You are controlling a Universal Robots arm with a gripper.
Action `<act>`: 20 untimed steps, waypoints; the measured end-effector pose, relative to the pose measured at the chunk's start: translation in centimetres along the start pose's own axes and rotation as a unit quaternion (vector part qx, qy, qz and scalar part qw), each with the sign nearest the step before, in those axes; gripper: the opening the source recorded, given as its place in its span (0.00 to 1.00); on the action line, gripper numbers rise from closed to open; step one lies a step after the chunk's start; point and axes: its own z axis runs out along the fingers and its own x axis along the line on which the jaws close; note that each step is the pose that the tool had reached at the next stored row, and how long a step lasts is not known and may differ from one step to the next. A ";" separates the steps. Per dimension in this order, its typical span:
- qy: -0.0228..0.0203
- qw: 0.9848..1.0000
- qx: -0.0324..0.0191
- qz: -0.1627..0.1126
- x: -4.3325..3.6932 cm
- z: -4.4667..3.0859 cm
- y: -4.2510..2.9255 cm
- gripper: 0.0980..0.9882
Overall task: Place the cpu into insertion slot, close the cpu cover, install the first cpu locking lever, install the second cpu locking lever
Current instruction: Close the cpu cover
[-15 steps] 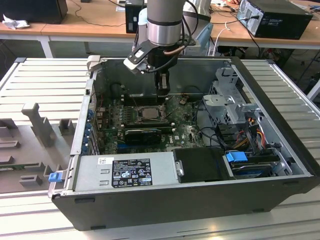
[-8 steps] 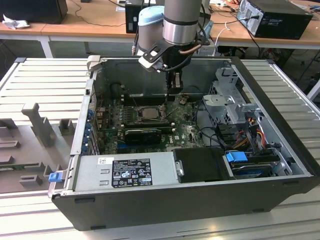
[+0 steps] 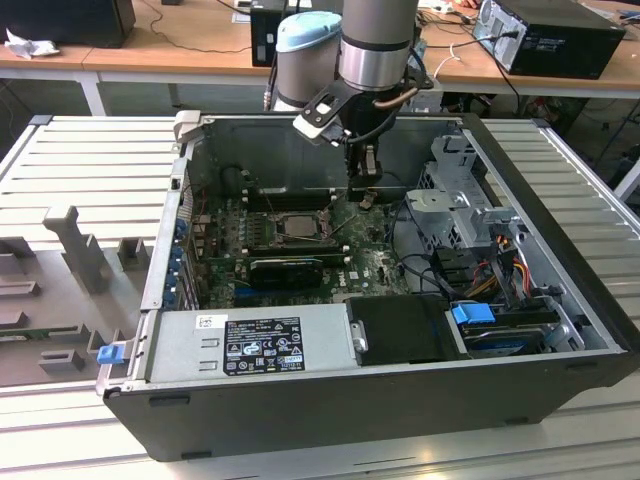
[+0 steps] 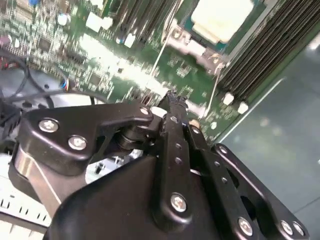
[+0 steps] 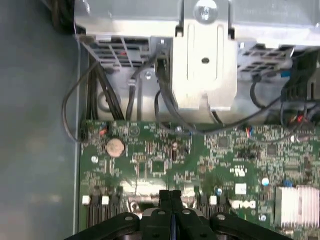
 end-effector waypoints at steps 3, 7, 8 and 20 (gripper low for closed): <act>0.000 1.000 0.000 -0.001 0.11 0.15 1.30 0.01; 0.000 1.000 0.000 -0.001 0.31 1.15 1.71 0.01; 0.000 1.000 0.001 -0.001 0.32 1.24 1.65 0.01; 0.001 1.000 0.002 -0.002 0.44 1.44 -4.28 0.01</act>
